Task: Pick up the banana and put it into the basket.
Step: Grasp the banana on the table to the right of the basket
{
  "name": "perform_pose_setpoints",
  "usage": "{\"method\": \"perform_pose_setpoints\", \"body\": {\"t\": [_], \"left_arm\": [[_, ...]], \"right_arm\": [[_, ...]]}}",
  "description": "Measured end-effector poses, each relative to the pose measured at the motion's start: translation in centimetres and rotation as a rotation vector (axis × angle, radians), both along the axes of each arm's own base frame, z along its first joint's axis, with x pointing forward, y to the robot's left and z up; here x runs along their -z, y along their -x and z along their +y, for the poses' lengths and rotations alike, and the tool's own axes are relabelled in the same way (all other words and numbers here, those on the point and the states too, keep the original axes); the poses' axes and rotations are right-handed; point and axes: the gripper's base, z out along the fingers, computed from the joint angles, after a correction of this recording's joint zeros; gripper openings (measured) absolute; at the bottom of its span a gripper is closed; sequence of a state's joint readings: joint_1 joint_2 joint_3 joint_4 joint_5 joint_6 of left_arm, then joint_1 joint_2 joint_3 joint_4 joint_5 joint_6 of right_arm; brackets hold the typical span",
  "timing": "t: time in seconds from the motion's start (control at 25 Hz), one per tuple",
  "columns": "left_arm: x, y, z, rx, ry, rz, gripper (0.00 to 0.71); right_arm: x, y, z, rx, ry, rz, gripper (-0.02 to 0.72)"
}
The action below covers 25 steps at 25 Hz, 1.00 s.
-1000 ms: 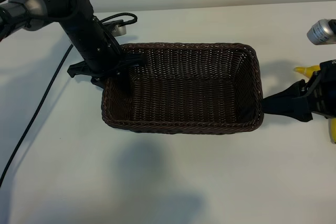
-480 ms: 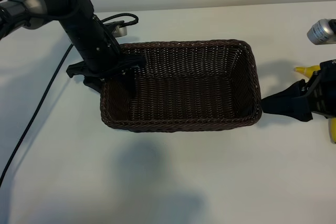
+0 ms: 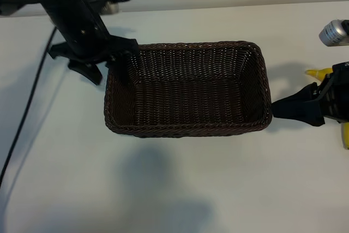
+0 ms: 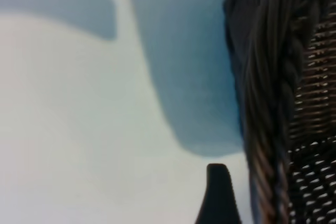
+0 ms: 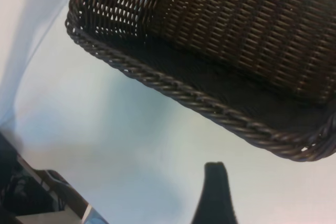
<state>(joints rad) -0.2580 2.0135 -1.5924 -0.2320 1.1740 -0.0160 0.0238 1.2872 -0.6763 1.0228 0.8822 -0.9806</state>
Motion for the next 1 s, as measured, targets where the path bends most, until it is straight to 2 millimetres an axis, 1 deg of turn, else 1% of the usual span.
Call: {"method": "perform_pose_setpoints", "body": {"t": [0.2,0.36,0.56,0.84,0.92,1.0], "left_arm": [[-3.4,0.3,1.7,-0.007,-0.084,-0.116,0.567],[-5.2,-0.2,3.8,-0.013,-0.183,-0.197,0.567],[-5.5,-0.9,7.6,-0.059,-0.318,-0.226,0.567],[-5.5,-1.1,13.0,-0.202,-0.34,-0.205,0.567],[-5.7,-1.0,13.9,-0.235,-0.317,-0.202,0.567],[-6.3,-0.7,13.8,-0.236,-0.284,-0.213,0.567]], "right_arm": [[0.0,0.0,0.0,0.0,0.0,0.0,0.563],[0.0,0.0,0.0,0.0,0.0,0.0,0.563],[0.0,0.0,0.0,0.0,0.0,0.0,0.563],[0.0,0.0,0.0,0.0,0.0,0.0,0.563],[0.0,0.0,0.0,0.0,0.0,0.0,0.563],[0.0,0.0,0.0,0.0,0.0,0.0,0.563]]}}
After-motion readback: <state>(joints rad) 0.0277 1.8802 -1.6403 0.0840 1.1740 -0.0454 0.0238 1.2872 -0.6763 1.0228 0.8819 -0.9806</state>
